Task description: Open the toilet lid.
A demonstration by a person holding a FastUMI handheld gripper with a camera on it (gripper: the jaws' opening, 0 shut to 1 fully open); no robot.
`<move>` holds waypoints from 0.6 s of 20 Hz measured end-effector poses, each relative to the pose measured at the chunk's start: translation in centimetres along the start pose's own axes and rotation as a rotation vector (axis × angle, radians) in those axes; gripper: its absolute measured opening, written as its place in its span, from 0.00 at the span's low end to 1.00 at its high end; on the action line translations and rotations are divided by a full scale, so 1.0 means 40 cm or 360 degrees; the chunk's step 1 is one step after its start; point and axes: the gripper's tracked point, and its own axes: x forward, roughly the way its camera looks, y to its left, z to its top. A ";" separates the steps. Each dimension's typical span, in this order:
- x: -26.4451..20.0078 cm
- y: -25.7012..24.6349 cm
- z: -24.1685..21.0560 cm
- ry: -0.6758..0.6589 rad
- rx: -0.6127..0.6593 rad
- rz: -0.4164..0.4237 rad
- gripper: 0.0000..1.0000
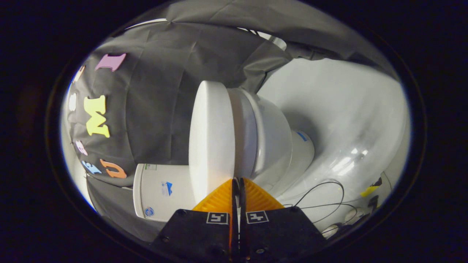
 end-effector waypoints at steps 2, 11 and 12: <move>-0.007 0.014 -0.003 -0.0005 -0.0020 0.0013 0.05; -0.046 0.115 -0.013 -0.0049 -0.0161 0.0044 0.05; -0.055 0.126 -0.016 -0.0051 -0.0185 0.0039 0.05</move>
